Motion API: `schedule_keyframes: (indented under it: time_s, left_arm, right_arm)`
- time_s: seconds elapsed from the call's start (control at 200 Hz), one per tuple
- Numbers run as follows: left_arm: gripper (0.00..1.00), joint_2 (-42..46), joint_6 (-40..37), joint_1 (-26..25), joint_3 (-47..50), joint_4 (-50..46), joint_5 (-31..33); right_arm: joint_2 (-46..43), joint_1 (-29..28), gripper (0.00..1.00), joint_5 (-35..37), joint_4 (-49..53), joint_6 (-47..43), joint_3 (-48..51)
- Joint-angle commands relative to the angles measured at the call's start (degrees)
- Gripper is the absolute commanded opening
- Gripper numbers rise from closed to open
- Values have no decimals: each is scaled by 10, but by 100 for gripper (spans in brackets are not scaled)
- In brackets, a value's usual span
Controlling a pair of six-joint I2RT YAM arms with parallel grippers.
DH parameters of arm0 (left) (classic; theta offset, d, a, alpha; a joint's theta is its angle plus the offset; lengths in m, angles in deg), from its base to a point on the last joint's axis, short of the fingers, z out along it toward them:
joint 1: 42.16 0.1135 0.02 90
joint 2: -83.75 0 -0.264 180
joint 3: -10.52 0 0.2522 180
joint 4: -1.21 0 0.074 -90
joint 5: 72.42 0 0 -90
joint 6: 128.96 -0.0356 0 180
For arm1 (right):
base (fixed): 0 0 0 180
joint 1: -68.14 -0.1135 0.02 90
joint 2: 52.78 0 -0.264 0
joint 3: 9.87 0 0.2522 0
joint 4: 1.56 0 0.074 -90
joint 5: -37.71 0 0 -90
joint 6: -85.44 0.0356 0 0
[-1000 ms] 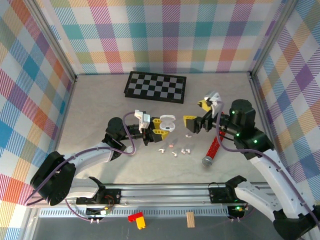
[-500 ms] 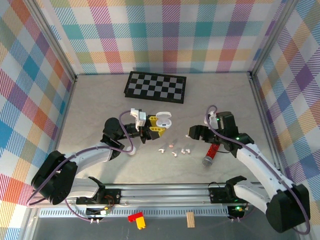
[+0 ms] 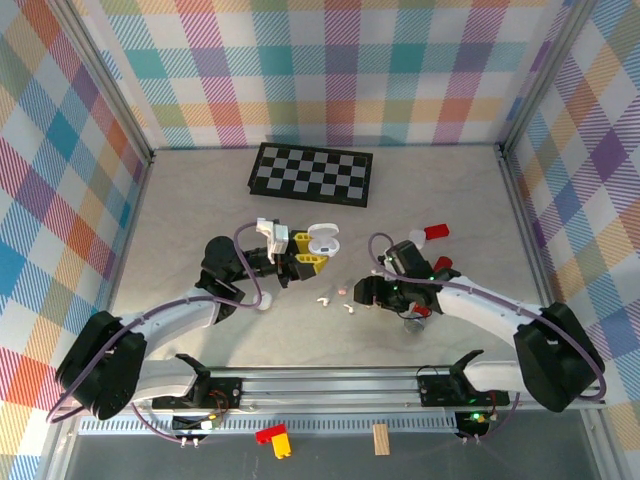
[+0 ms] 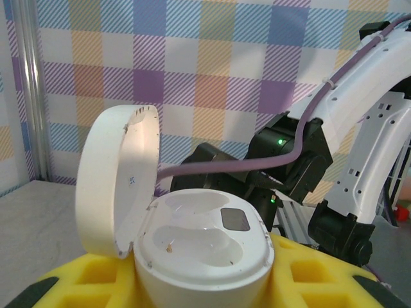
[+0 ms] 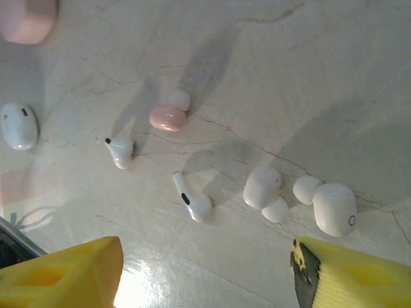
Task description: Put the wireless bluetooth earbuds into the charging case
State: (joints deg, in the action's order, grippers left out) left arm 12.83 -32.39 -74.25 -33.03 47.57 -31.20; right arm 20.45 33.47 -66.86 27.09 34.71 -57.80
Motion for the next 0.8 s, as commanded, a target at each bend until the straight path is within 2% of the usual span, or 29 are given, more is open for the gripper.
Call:
schedule_keyframes:
  time_s: [0.0,0.16,0.44,0.795]
  left_arm:
    - [28,28,-25,8,9,-17,2]
    - [29,56,-47,11,16,-59,12]
    - [29,85,-76,12,24,-108,22]
    - [29,90,-69,20,31,-109,24]
  right_arm:
    - [13,-8,67,14,-12,22,-16]
    - [36,-10,67,27,9,34,-26]
    - [-3,-8,66,97,49,32,-32]
    - [72,-10,71,28,32,13,-53]
